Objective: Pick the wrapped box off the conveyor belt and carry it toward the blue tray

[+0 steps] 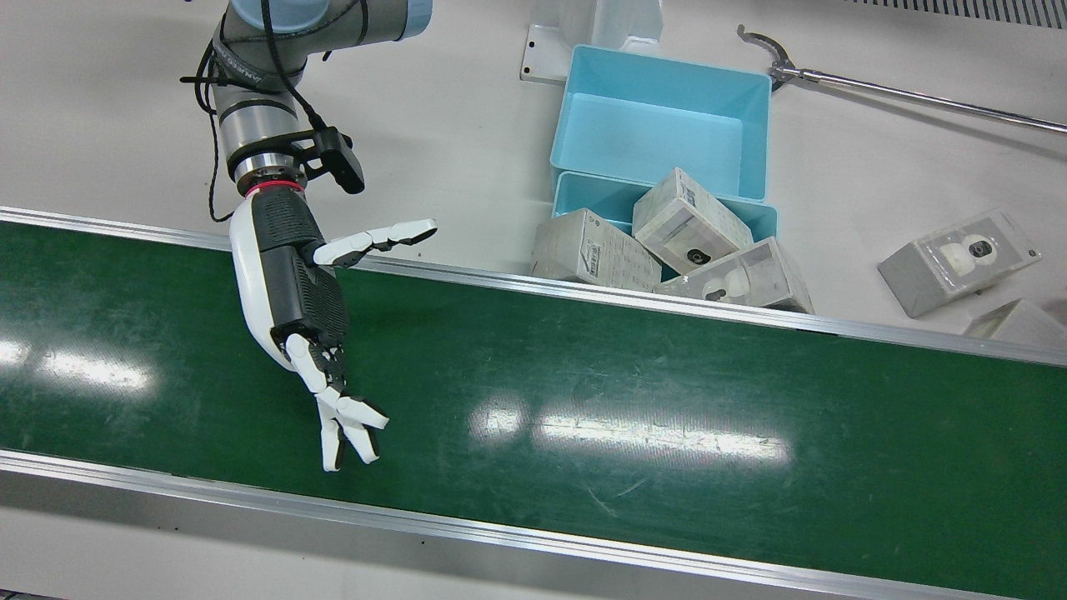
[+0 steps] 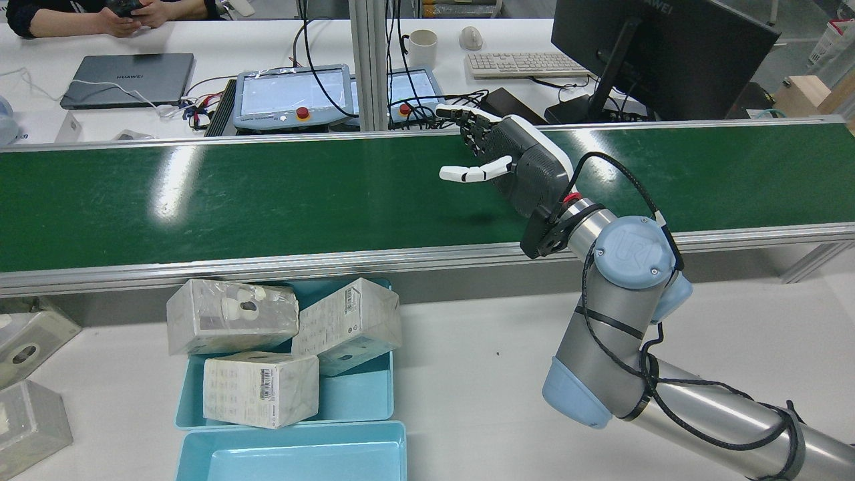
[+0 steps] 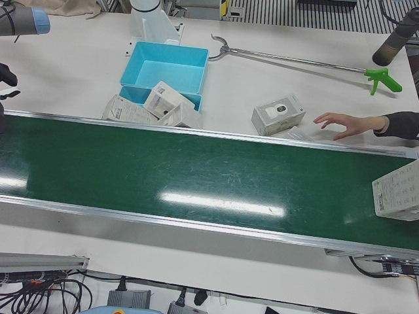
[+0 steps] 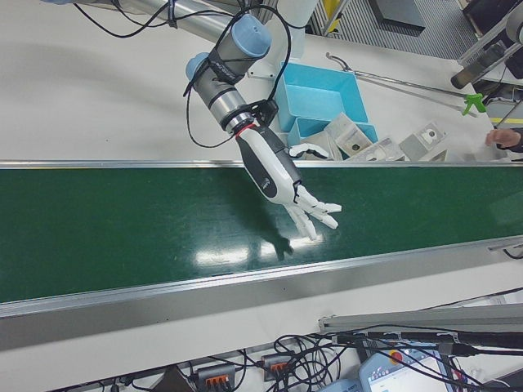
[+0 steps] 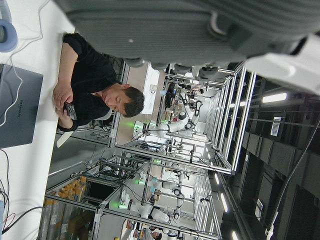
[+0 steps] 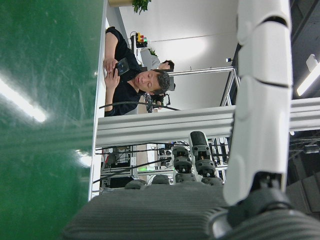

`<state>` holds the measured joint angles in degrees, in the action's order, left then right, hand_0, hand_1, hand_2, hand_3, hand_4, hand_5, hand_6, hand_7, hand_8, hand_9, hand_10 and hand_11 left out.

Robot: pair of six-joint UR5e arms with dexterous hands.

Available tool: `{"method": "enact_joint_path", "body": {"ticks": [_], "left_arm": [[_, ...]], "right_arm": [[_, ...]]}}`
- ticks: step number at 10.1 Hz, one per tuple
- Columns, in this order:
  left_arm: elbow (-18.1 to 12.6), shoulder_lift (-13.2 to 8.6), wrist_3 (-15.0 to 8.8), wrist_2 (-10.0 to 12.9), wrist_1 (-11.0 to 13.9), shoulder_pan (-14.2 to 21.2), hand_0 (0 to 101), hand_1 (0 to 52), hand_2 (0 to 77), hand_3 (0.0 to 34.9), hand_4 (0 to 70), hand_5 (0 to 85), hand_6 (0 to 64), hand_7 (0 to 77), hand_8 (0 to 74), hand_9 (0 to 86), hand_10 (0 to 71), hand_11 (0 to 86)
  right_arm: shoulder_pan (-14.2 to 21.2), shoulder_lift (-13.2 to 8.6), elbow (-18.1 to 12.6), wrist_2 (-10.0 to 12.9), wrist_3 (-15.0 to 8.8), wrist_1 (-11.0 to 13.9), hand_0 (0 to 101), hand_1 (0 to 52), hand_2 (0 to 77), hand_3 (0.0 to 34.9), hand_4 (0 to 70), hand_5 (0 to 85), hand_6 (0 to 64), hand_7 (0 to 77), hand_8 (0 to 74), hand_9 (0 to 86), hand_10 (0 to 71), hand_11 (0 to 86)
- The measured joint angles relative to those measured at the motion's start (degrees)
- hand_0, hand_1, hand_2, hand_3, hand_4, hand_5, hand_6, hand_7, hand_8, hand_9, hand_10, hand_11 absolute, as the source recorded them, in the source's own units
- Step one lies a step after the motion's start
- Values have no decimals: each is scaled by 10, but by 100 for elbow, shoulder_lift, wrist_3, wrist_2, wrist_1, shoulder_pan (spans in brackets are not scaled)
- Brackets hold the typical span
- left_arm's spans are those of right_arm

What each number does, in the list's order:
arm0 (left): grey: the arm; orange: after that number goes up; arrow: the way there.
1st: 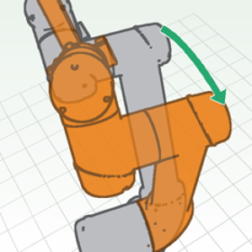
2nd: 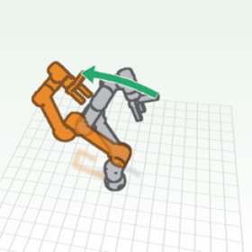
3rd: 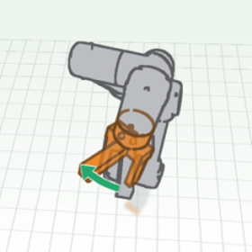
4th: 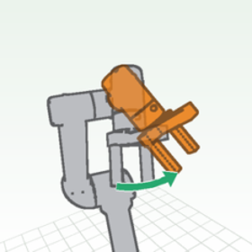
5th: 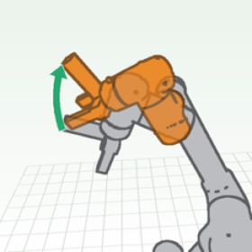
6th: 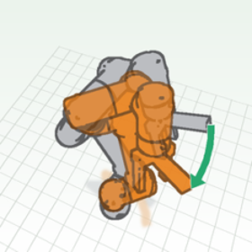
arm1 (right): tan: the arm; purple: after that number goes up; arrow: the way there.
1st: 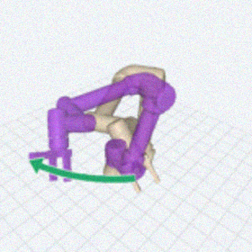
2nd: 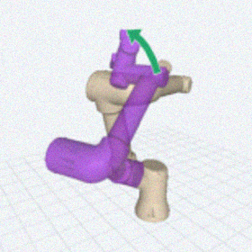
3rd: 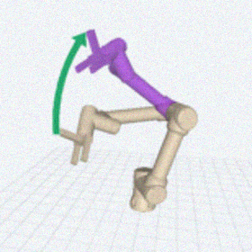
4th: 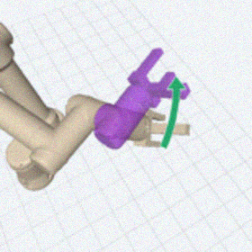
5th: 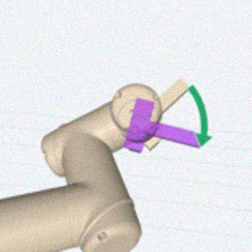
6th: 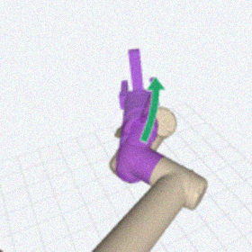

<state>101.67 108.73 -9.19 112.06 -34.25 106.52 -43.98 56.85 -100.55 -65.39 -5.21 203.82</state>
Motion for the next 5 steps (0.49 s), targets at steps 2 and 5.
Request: {"method": "enact_joint_path", "body": {"ticks": [2, 5], "left_arm": [[0, 0, 0, 0, 0, 0, 0, 0, 11, 0, 0, 11, 5, 5, 5, 0, 5, 5], [0, 0, 0, 0, 0, 0, 0, 0, 11, 0, 0, 11, 5, 5, 5, 5, 5, 5]], "right_arm": [[-124, 28, -11, -13, 50, -13, 490, 185, 109, 5, 98, 224, 33, 22, 0, 16, 0, 5], [-117, 41, 19, -23, 43, -22, 493, 185, 153, 5, 98, 224, 33, 27, 0, 16, 0, 5]]}}
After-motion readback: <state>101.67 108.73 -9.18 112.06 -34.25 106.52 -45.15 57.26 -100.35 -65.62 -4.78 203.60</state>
